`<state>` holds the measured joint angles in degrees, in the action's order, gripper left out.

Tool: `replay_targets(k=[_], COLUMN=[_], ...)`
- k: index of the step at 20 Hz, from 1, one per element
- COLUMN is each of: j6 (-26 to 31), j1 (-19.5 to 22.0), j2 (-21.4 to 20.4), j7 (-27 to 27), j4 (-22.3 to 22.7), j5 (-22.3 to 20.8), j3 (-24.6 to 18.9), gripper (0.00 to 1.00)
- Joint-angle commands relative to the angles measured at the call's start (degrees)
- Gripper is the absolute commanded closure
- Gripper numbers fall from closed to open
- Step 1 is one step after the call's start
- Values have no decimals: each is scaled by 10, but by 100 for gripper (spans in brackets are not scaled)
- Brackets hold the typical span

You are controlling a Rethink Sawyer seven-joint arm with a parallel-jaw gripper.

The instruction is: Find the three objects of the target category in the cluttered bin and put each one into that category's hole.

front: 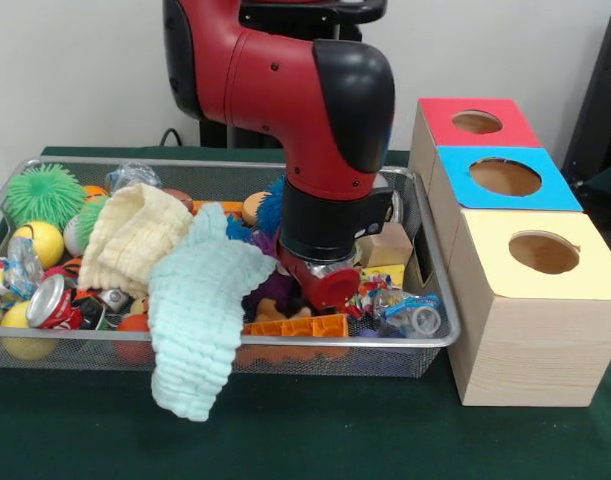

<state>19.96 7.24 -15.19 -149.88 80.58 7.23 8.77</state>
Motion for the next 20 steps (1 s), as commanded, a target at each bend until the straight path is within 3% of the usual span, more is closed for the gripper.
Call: replay_targets(k=[1, 6, 13, 20], j6=[-40, -34, 9, -2], j1=[14, 14, -30, -31], j2=[4, -3, -44, -41], j7=[20, 7, -44, -41], j4=[39, 44, 59, 61], j5=[-31, -33, -5, -5], j3=[-116, -123, -96, -100], gripper=[0, 0, 0, 0])
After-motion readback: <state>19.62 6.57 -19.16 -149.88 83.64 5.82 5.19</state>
